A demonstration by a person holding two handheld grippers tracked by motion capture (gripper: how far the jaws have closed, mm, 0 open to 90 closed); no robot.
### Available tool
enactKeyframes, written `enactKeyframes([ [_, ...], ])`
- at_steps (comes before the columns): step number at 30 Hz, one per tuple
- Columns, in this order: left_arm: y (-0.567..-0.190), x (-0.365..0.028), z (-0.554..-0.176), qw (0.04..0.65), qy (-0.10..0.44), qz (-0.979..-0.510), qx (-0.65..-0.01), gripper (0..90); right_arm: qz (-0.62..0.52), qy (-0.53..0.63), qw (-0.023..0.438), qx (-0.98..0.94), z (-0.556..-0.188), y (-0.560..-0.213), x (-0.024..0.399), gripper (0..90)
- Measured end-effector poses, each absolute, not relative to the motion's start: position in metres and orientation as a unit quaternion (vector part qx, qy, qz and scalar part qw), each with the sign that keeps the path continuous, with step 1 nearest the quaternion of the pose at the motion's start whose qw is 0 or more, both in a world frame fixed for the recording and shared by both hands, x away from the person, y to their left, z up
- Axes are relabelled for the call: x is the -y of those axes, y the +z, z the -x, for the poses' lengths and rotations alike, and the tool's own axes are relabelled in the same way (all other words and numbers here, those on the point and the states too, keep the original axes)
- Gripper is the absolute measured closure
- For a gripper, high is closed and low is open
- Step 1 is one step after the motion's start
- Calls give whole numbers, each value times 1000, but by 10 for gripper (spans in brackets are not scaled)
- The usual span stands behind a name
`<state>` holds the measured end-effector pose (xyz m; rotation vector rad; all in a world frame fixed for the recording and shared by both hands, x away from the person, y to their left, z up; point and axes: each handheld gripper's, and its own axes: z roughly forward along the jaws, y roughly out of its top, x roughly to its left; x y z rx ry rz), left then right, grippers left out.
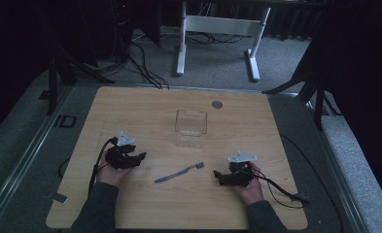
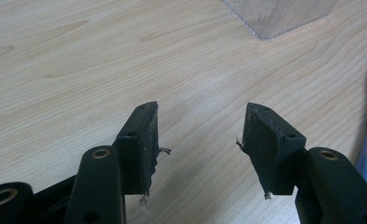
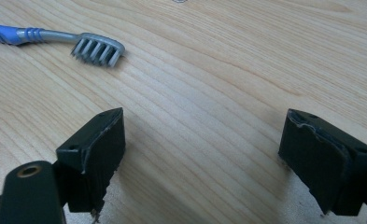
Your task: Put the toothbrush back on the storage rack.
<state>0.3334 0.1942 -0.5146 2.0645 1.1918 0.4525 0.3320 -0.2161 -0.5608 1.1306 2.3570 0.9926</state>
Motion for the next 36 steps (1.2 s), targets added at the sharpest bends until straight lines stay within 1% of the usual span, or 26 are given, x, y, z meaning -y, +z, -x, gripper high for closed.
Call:
enactKeyframes([
  [6, -507, -196, -331, 355, 173, -795, -460, 458, -398, 350, 172, -830, -332, -561, 216, 141],
  [21, -485, -193, -325, 340, 178, -800, -461, 459, -397, 350, 172, -831, -332, -561, 216, 141],
  [36, -461, -179, -320, 350, 177, -809, -438, 459, -399, 351, 172, -830, -332, -561, 216, 141],
])
